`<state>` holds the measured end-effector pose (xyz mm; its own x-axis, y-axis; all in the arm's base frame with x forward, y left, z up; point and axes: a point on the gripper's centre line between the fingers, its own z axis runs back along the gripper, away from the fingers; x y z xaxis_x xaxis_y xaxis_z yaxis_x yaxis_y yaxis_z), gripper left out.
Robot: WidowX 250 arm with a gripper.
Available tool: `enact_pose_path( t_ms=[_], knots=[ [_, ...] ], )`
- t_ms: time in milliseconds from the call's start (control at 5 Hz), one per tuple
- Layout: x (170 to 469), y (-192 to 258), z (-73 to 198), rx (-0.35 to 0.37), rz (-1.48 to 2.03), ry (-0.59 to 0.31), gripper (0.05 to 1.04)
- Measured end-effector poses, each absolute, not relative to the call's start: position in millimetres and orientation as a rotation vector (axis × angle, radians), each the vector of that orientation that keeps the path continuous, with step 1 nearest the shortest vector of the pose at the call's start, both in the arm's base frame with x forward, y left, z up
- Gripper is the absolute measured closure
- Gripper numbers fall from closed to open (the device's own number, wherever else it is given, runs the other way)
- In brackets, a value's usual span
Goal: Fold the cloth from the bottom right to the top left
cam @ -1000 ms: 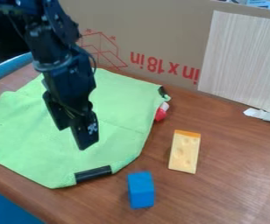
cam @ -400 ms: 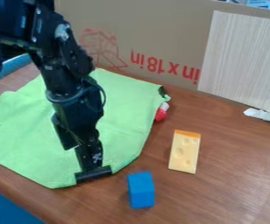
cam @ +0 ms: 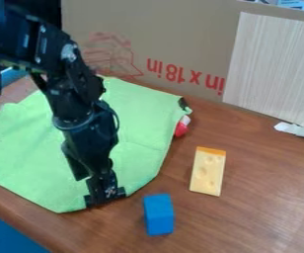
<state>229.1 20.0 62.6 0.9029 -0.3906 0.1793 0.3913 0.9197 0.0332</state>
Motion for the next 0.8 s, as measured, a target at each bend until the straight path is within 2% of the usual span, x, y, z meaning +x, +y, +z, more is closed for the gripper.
enact_pose_path(
  t_ms=[400, 600, 800],
  knots=[
    [230.3, 20.2, 41.2, 0.029, -0.391, -0.150, 0.085],
    [232.4, 21.8, 38.7, 0.039, -0.363, -0.159, 0.134],
    [231.9, 23.2, 39.1, 0.017, -0.347, -0.166, 0.396]
  ],
)
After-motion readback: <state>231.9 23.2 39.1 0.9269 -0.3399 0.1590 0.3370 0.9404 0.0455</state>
